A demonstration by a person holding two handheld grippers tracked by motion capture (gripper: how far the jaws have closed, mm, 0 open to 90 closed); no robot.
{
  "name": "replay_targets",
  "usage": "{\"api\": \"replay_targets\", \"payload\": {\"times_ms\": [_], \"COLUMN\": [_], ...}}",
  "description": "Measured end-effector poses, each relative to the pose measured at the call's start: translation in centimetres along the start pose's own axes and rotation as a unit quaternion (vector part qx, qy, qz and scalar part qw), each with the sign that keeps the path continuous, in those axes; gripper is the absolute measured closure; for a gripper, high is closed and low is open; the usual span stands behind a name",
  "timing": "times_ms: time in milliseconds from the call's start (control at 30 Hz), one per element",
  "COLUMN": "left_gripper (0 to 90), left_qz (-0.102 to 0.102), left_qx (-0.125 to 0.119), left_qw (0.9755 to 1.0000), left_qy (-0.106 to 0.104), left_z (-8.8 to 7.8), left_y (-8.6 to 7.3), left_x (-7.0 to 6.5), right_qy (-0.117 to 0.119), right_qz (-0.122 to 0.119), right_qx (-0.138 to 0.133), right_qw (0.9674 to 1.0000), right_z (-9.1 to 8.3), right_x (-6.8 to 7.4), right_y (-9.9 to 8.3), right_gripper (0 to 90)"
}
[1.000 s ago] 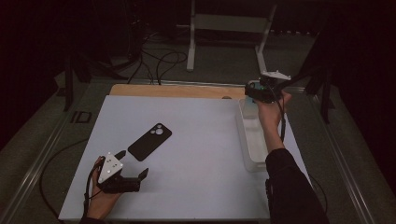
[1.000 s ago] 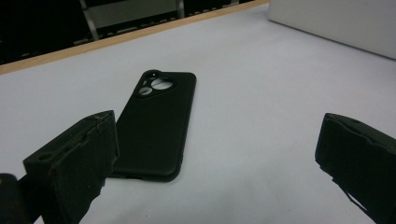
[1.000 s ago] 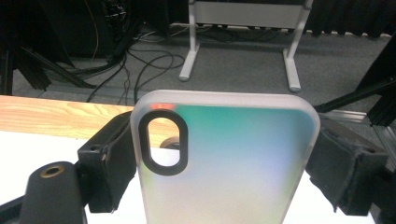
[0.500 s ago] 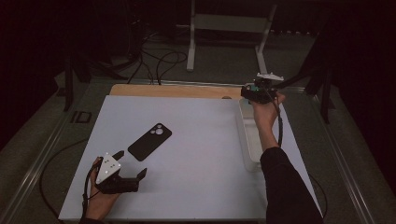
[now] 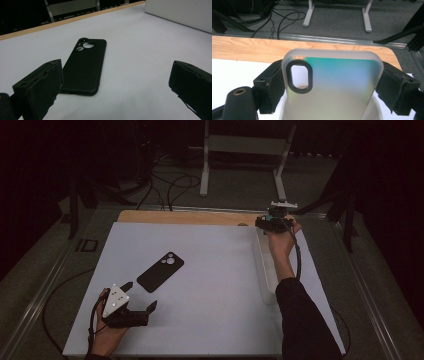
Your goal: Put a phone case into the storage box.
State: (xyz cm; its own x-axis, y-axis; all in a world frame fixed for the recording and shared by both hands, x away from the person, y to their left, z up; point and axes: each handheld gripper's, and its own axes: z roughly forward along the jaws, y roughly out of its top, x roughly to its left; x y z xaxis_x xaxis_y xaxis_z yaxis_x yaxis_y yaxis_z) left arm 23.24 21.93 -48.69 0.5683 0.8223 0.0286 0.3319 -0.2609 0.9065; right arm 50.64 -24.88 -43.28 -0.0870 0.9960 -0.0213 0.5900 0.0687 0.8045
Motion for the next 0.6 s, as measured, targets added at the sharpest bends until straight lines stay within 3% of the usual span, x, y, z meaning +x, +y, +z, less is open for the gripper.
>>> {"api": "replay_targets", "payload": {"times_ms": [600], "left_gripper": [0.1], "left_qz": [-0.001], "left_qx": [0.000], "left_qw": [1.0000], "left_qy": [0.000], "left_z": [-0.06], "left_y": [-0.04], "left_x": [-0.02], "right_qy": [-0.018], "right_qz": [0.001], "right_qx": [0.009], "right_qw": [0.9998], "right_z": [1.04], "right_x": [-0.18], "right_y": [-0.38], "right_gripper": [16.4]}}
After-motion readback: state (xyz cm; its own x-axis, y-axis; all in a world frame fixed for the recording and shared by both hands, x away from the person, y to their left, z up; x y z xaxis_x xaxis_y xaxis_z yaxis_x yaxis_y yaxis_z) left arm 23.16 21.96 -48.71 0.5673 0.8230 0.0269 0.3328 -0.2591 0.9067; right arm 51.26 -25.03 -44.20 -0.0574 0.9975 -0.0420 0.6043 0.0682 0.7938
